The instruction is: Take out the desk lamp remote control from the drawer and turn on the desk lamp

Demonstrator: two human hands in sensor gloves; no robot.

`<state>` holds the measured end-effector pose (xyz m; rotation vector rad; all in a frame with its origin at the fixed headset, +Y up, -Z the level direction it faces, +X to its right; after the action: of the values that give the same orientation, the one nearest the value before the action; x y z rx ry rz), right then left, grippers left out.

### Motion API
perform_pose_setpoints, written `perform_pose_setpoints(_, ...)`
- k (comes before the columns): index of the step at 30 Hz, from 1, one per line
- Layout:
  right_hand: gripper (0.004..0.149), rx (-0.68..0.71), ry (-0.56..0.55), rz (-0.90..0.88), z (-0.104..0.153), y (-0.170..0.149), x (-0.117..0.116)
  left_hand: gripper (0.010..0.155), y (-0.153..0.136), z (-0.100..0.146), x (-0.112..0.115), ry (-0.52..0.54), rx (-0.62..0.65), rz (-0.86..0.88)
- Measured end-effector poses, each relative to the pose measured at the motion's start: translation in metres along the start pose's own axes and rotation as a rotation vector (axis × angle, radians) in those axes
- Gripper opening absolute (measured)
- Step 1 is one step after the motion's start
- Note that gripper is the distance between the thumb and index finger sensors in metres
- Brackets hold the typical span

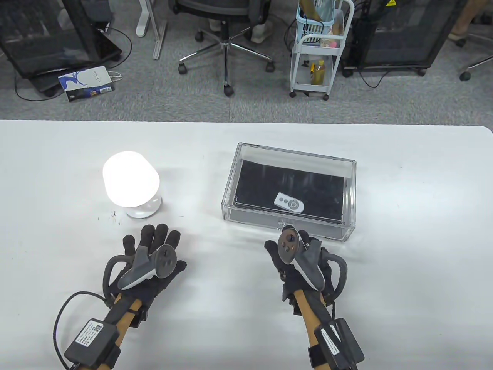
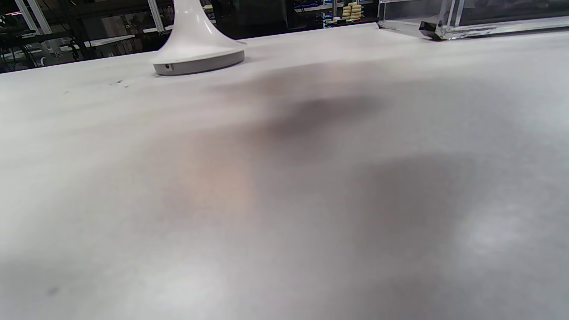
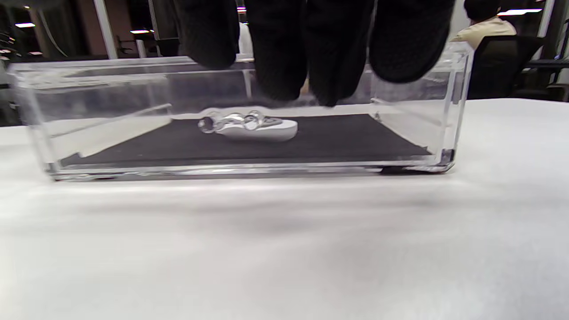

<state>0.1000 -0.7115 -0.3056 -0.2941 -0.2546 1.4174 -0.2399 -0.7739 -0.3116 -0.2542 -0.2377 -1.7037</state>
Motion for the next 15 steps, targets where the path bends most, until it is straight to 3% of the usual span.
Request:
perform_pose_setpoints(8,0.083,0.139,-0.035,0.134,0.018,0.017,-0.017,0.076,-0.005,0.0,0.002,-0.01,-0.017,-0.001)
perform_pose_setpoints(15,0.085,0.138,-0.002,0.158,0.017,0.016,-0.026,0.076,-0.008,-0.001,0.003,-0.012,-0.027,0.01)
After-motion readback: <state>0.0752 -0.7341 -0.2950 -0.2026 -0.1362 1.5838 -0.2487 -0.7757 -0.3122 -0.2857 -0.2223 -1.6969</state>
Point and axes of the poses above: the tracker on the back of each hand, its own y axis roughly to the thumb side, its own z axis roughly from the fingertips to the wrist, x = y × z, the point moved 5 cm from there along -z, roughly from the wrist to the fingertips, and after that the axes turned 9 degrees about -x, right-handed, at the moved point
